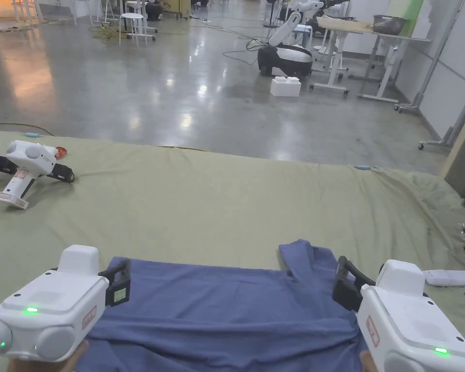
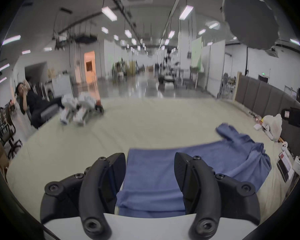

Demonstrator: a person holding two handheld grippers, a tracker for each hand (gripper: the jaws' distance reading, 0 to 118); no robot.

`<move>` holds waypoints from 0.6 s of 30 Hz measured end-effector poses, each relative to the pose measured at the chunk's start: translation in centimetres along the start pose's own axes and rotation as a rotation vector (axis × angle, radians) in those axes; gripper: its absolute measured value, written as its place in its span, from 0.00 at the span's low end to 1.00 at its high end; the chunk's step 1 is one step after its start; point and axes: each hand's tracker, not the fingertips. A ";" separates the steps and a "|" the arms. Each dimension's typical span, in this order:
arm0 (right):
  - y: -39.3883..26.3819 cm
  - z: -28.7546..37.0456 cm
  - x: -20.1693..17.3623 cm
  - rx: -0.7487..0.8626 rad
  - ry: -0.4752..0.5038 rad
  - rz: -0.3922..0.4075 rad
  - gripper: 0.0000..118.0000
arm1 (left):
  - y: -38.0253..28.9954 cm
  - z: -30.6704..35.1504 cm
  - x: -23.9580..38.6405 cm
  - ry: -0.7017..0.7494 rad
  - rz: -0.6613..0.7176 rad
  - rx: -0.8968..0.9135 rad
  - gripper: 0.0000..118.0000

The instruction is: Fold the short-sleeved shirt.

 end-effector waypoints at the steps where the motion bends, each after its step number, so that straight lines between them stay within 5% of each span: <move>1: 0.2 0.9 -0.7 0.033 0.002 0.010 0.53 | 0.3 1.1 0.7 0.016 0.002 0.042 0.41; 5: 0.2 3.7 -2.9 0.128 -0.025 0.089 0.05 | 0.7 4.5 2.3 0.037 0.006 0.142 0.11; 8: 0.1 4.9 -3.4 0.142 -0.016 0.064 0.01 | 0.7 6.3 3.1 0.042 -0.014 0.177 0.00; 13: -0.3 5.9 -4.1 0.156 -0.032 0.132 0.00 | 0.5 8.4 2.7 0.044 0.003 0.191 0.00; 18: -0.9 5.8 -3.6 0.128 -0.002 0.107 0.00 | -1.2 7.7 -0.3 0.037 0.057 0.042 0.00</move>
